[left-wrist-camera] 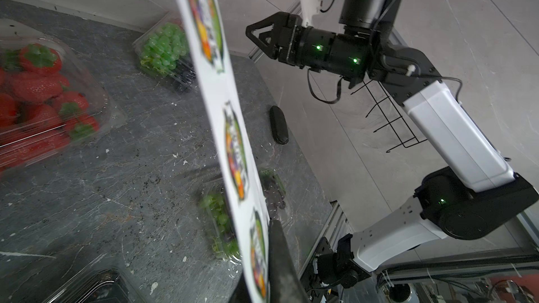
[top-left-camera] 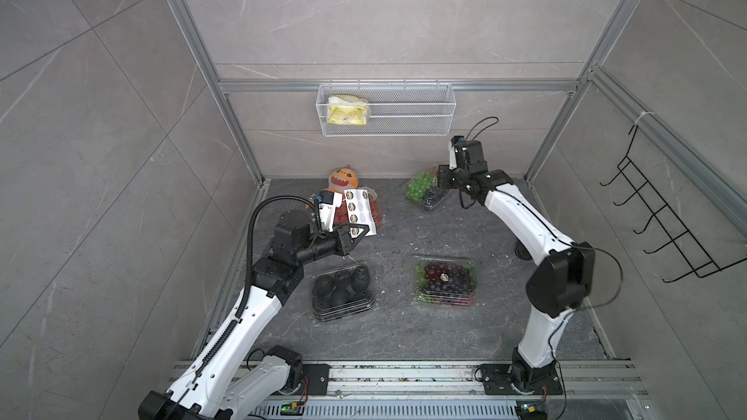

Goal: Label fruit boxes
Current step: Stick the label on the fruit box, then adjust the label sticker.

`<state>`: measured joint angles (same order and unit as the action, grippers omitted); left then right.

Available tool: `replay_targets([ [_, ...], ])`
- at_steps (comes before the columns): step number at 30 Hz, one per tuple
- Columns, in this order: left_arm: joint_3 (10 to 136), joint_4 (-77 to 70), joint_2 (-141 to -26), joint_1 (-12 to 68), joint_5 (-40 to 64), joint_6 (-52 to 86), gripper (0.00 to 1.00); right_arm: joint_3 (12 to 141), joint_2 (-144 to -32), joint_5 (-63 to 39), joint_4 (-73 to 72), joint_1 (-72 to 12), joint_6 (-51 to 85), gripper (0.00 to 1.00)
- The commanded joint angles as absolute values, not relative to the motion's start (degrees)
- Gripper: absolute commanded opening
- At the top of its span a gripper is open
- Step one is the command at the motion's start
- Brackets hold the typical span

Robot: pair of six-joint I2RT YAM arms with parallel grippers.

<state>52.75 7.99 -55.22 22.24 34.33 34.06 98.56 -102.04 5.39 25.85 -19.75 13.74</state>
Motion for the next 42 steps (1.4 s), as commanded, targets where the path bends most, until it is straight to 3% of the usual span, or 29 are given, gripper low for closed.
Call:
replay_targets([
  [1,51.63,0.4,-53.0,21.88,38.34,36.42,0.0,88.62,-93.22,-4.6,16.7,-20.57,22.04,0.54],
  [8,48.15,-10.15,-52.57,21.84,41.21,42.89,0.0,75.45,-81.64,-21.52,7.06,-25.05,29.5,0.59],
  [13,47.26,-14.91,-52.8,21.84,42.14,45.77,0.0,71.28,-80.14,-35.0,-6.14,-29.07,40.07,0.62],
  [21,47.01,-18.18,-52.95,21.84,42.3,48.39,0.0,70.22,-84.68,-42.3,-25.78,-34.69,54.11,0.62],
  [32,47.36,-21.64,-54.71,21.87,43.32,49.94,0.0,72.32,-91.44,-46.4,-35.49,-37.3,62.83,0.55],
  [36,47.59,-20.83,-55.19,21.87,43.29,49.65,0.0,72.95,-91.44,-46.95,-36.52,-38.12,63.17,0.44],
  [42,47.76,-20.4,-55.55,21.88,43.19,49.31,0.0,74.46,-91.39,-47.46,-33.66,-38.38,61.42,0.06],
])
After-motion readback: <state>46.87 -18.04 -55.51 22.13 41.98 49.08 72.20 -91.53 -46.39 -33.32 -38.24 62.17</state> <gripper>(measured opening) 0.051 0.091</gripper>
